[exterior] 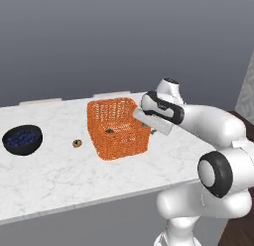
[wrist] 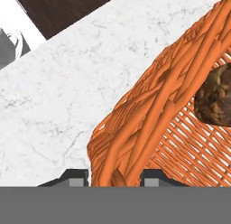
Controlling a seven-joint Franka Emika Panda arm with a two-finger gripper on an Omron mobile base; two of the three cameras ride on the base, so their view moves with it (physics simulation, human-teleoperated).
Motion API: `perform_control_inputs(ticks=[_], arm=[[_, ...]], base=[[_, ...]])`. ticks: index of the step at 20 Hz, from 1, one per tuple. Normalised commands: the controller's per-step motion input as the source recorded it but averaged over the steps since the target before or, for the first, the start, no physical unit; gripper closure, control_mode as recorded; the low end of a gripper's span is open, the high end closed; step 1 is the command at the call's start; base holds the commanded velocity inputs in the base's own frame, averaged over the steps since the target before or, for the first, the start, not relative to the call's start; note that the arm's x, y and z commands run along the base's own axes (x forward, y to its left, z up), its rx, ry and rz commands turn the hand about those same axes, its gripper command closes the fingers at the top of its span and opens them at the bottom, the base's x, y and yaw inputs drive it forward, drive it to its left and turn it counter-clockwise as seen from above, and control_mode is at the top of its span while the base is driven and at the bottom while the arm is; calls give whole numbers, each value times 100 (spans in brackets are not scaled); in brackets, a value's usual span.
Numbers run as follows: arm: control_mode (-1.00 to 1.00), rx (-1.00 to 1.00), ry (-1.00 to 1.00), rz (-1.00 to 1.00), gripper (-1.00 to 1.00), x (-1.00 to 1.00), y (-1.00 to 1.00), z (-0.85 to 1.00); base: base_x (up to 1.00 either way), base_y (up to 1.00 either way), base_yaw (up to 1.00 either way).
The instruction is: Open the cabinet, pick up the bread from the cabinet and place it in the basket. Then move the basket to the dining counter.
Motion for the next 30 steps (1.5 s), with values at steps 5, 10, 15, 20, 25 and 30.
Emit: perform_control_inputs(ticks=[5,10,15,20,25,30], arm=[[-100,0,0,5,100,96,-2,-18],[-100,0,0,3,100,84,0,-65],[-100,-1,-2,5,100,-6,0,-77],[-100,-4,-7,1,-100,-27,0,-57],[-100,-2,-7,0,-100,-6,9,13],[-100,1,-9,0,-100,-35,0,75]], base=[[0,0,0],[0,0,0],[0,0,0],[0,0,0],[0,0,0],[0,0,0]])
